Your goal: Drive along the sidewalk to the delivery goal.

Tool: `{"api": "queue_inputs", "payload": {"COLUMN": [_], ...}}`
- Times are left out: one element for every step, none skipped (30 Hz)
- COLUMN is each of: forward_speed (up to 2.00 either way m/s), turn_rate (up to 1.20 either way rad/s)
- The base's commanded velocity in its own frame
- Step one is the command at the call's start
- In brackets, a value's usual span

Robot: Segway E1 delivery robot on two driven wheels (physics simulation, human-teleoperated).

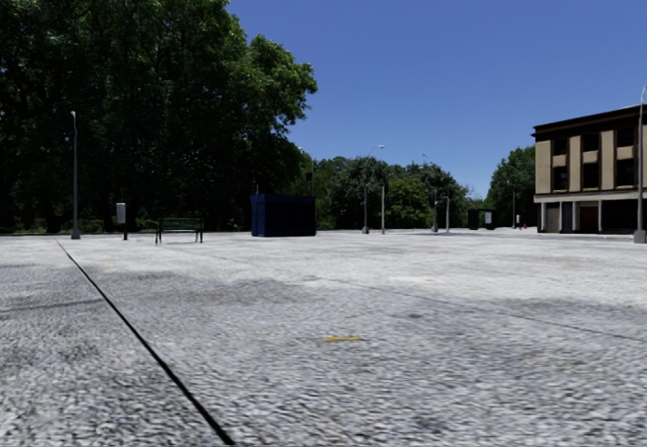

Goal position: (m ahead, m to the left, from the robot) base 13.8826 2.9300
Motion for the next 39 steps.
{"api": "queue_inputs", "payload": {"forward_speed": [2.00, 2.00, 2.00, 2.00, 2.00, 2.00, 2.00, 2.00, 2.00, 2.00, 2.00, 2.00, 2.00, 2.00, 2.00, 2.00, 2.00, 2.00, 2.00, 2.00, 2.00, 2.00, 2.00, 2.00, 2.00, 2.00, 2.00, 2.00, 2.00, 2.00, 2.00, 2.00, 2.00, 2.00, 2.00, 2.00, 2.00, 2.00, 2.00], "turn_rate": [0.27, 0.27, 0.27, 0.27, 0.27, 0.27, 0.27, 0.27, 0.27, 0.27, 0.27, 0.27, 0.27, 0.27, 0.27, 0.27, 0.27, 0.27, 0.27, 0.27, 0.27, 0.27, 0.27, 0.27, 0.27, 0.27, 0.27, 0.27, 0.27, 0.27, 0.27, 0.27, 0.27, 0.27, 0.27, 0.27, 0.27, 0.27, 0.27]}}
